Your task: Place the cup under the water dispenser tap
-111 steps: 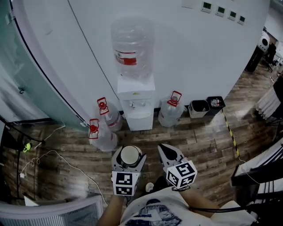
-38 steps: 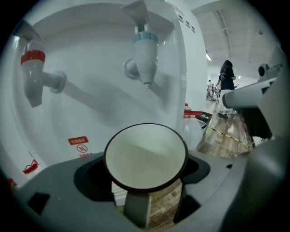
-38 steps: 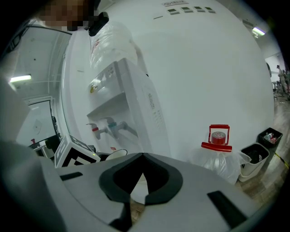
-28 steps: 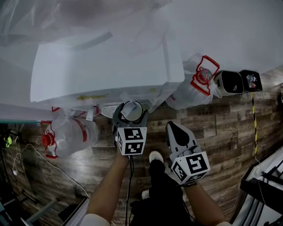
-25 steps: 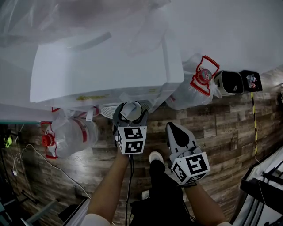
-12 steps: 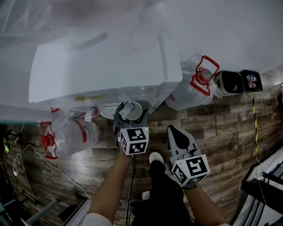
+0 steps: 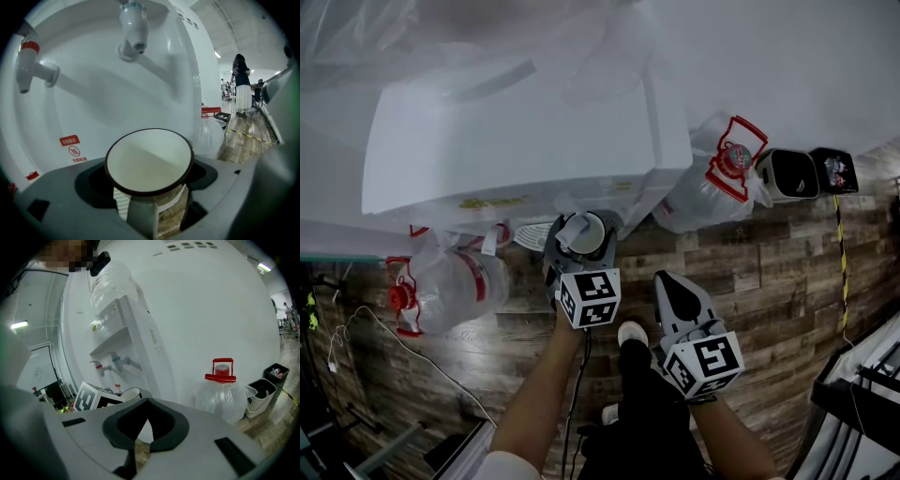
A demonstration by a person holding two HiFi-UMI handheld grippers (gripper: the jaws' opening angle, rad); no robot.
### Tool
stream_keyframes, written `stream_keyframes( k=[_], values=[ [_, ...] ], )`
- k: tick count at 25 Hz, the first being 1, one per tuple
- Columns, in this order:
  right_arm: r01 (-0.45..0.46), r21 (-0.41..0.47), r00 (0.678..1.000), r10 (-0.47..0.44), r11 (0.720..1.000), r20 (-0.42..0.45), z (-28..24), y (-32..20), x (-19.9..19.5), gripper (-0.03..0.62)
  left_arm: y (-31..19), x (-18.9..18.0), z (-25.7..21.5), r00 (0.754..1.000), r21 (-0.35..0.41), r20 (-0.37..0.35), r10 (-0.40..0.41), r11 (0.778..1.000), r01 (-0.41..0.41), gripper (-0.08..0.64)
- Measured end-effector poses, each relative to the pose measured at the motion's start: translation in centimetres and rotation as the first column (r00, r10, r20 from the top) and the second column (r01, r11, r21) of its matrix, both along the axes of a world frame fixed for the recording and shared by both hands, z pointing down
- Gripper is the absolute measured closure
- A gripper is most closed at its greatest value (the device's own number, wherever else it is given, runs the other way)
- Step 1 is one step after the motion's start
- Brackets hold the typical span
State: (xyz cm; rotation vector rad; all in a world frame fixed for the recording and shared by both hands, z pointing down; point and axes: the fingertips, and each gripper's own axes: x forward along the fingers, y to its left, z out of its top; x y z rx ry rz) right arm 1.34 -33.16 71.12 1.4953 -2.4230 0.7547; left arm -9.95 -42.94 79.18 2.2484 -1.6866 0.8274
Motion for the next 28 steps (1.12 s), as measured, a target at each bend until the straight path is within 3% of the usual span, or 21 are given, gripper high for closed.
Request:
stream_keyframes(
  k=[28],
  values=[
    [-0.005,-0.016,1.0,0.005,1.0,-0.002,0.2,1.1,0.1,0.574,0.2,-0.2,-1.2,0.999,0.017,-0.032,-0.01,1.0,0.011,0.107]
  ],
)
